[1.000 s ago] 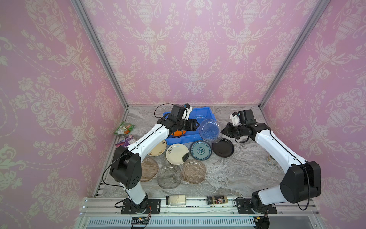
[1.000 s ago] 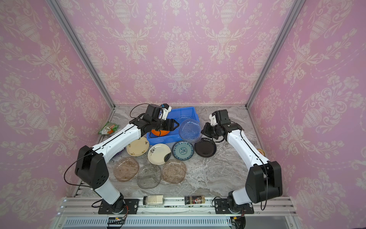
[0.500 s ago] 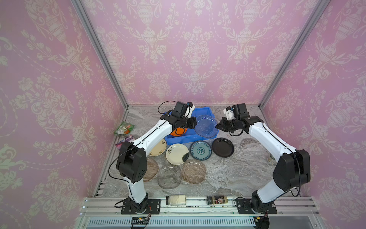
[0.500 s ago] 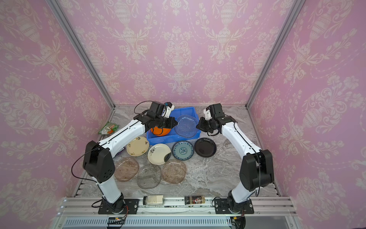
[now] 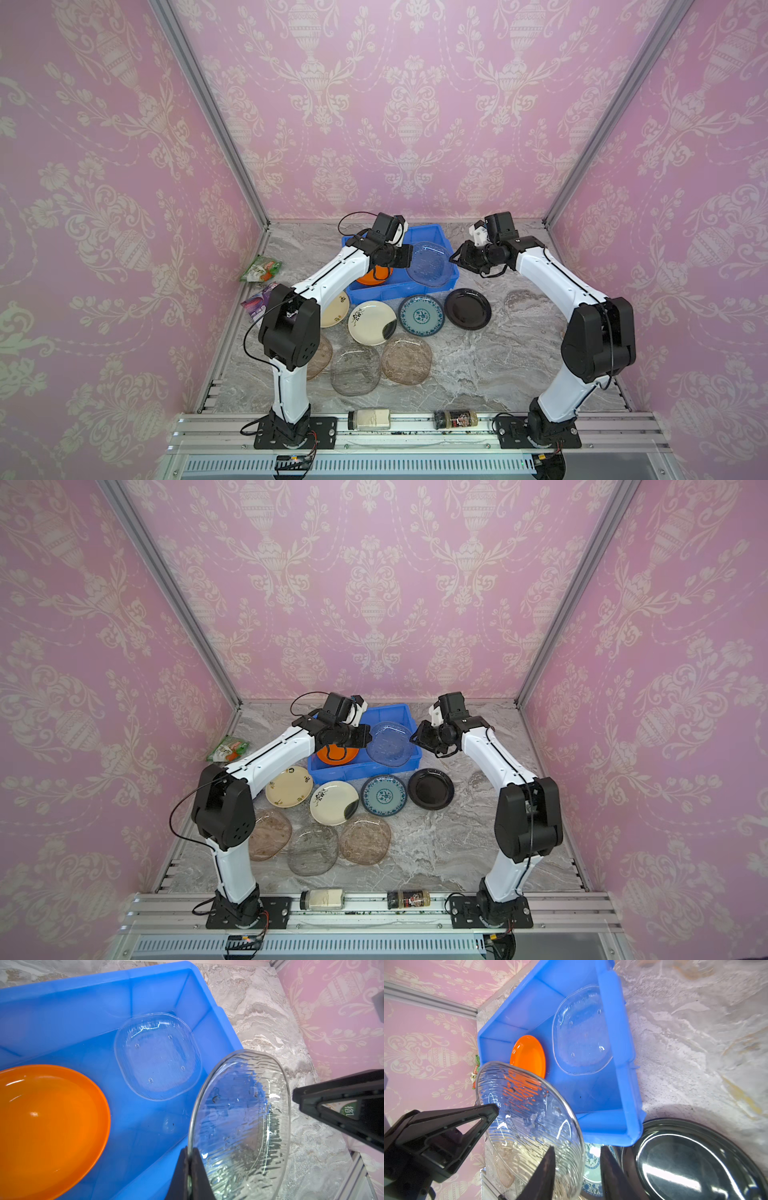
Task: Place the plates into the plastic bin on the countertop
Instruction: 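Carry the clear plate to the bin and pass it to the left gripper, then lower the clear plate into the bin with the left gripper and release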
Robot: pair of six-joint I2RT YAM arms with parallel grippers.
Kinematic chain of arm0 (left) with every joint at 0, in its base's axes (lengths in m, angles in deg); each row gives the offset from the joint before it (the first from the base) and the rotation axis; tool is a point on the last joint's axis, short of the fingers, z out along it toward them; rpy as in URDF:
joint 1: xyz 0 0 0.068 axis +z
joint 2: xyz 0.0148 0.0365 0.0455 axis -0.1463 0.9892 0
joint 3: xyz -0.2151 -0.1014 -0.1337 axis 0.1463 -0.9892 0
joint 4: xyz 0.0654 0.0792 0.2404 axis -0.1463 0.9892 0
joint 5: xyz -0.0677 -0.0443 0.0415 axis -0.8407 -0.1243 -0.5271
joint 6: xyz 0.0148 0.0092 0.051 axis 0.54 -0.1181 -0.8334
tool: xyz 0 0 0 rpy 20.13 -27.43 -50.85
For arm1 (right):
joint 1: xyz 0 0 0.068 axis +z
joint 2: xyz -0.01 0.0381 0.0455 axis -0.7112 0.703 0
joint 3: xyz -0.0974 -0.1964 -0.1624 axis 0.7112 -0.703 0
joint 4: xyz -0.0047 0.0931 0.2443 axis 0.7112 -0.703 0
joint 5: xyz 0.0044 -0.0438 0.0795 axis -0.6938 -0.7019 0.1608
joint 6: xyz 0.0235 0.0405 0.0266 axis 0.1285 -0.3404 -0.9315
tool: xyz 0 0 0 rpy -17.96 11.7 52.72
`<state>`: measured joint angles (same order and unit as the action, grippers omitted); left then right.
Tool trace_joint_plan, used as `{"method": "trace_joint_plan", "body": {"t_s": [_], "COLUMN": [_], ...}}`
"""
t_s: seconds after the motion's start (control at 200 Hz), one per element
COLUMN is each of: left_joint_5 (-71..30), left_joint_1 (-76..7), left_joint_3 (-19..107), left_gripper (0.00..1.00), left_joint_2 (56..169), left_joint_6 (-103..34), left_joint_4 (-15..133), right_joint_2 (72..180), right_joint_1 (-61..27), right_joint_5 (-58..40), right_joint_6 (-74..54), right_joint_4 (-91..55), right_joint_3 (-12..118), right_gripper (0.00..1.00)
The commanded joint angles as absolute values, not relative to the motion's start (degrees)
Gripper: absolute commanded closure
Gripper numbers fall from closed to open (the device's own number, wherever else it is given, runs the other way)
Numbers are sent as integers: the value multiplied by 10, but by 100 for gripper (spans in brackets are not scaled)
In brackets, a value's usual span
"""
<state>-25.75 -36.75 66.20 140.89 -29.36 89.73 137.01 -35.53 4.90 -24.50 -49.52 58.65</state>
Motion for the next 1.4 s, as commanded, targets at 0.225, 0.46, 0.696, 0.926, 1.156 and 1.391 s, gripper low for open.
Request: {"method": "trace_joint_plan", "body": {"t_s": [0.225,0.46,0.696,0.926,1.156,1.391], "left_joint_5": [-224,-257,-255,-249,-243,-229], "left_joint_1": [-315,-298,-300,-306,-319,-321], "left_joint_3": [697,725,769,807,825,830], "left_gripper": [100,100,100,100,100,100], "left_joint_2": [1464,1534,1577,1611,1632,1650], "left_joint_6": [-169,-99,-93,-106,-108,-108], "left_joint_4": [828,780,795,830,846,851], "right_joint_2": [1330,1328,1323,1317,1312,1303], "right_joint_1": [-400,-404,-408,-409,-412,-416], "right_joint_5": [54,61,68,73,80,83], "right_joint_6": [-280,-282,-292,-295,-298,-303], "right_joint_4": [-455,-445,-419,-403,-388,-373], "right_joint_3": [562,541,510,489,465,443], "right_gripper": [62,64,64,64,64,64]}}
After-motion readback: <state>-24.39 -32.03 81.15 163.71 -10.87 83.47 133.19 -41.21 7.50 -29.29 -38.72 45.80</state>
